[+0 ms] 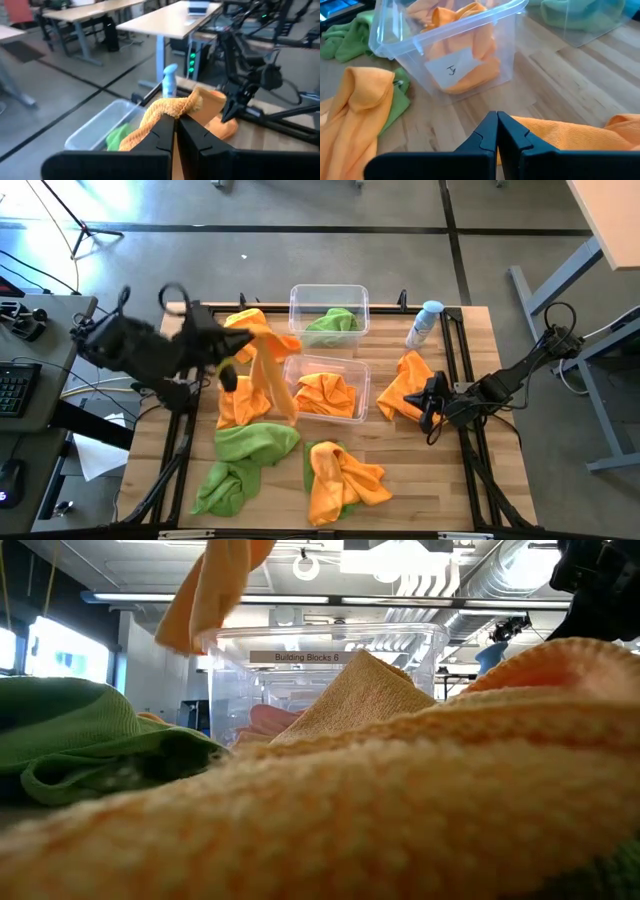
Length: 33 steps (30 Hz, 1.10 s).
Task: Sort microfiber towel by color & place in baskets
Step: Put the orange microfiber towel into the bottom transparent bin
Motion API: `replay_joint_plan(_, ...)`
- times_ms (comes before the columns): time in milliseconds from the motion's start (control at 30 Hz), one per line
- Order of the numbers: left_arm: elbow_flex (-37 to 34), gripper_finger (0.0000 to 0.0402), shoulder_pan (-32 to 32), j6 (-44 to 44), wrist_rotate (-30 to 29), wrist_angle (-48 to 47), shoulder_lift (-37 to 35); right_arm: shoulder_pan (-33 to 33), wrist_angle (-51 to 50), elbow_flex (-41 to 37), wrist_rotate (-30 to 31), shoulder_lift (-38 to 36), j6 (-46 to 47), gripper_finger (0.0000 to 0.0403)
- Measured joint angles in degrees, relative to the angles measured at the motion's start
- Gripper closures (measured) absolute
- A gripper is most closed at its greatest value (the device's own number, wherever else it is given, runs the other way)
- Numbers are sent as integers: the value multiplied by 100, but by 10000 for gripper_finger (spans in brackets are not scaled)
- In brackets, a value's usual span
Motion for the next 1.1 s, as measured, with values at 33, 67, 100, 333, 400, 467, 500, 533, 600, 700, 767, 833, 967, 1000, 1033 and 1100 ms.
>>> replay_joint_plan(33, 0, 401, 209, 277, 268, 242, -1, -2, 4, 0, 12, 0, 0, 402)
replay_joint_plan(67, -2, 401, 415, 497, 528, 469, 7, -2, 4, 0, 29, 0, 4, 402)
replay_joint_plan(100, -2, 401, 599, 666, 798, 664, 19, -2, 4, 0, 36, 0, 7, 402)
replay_joint_plan(333, -2, 401, 1405, 1161, 1845, 1325, 344, -2, 0, 0, 45, 0, 251, 402)
replay_joint_plan(400, -2, 401, 1493, 1120, 1933, 1362, 464, -2, -1, 0, 45, 0, 296, 402)
replay_joint_plan(467, -4, 401, 1520, 959, 2007, 1378, 563, -2, -2, 0, 45, 0, 304, 402)
replay_joint_plan(500, -4, 401, 1527, 855, 2008, 1425, 607, -2, -2, 0, 45, 0, 300, 402)
replay_joint_plan(533, -4, 401, 1526, 788, 2010, 1474, 641, -2, -3, 0, 45, 3, 299, 402)
replay_joint_plan(600, -4, 401, 1512, 690, 2013, 1554, 722, -2, -7, 0, 45, 3, 291, 402)
replay_joint_plan(700, -4, 401, 1406, 680, 2027, 1688, 821, -2, -62, 0, 45, 3, 291, 402)
replay_joint_plan(767, -4, 401, 1361, 680, 2040, 1829, 884, -2, -135, 0, 45, 3, 290, 402)
replay_joint_plan(833, -4, 401, 1313, 679, 2115, 1975, 943, -2, -187, 0, 45, 3, 291, 402)
replay_joint_plan(967, -4, 401, 1220, 680, 2190, 2387, 1072, 0, -308, 0, 45, 3, 289, 402)
replay_joint_plan(1000, -4, 401, 1198, 680, 2188, 2486, 1110, 0, -337, 0, 45, 3, 289, 402)
replay_joint_plan(1033, -4, 401, 1183, 680, 2177, 2553, 1139, 0, -362, 0, 45, 3, 289, 402)
replay_joint_plan(1100, -4, 401, 1160, 680, 2090, 2574, 1216, 0, -413, 0, 32, 0, 289, 402)
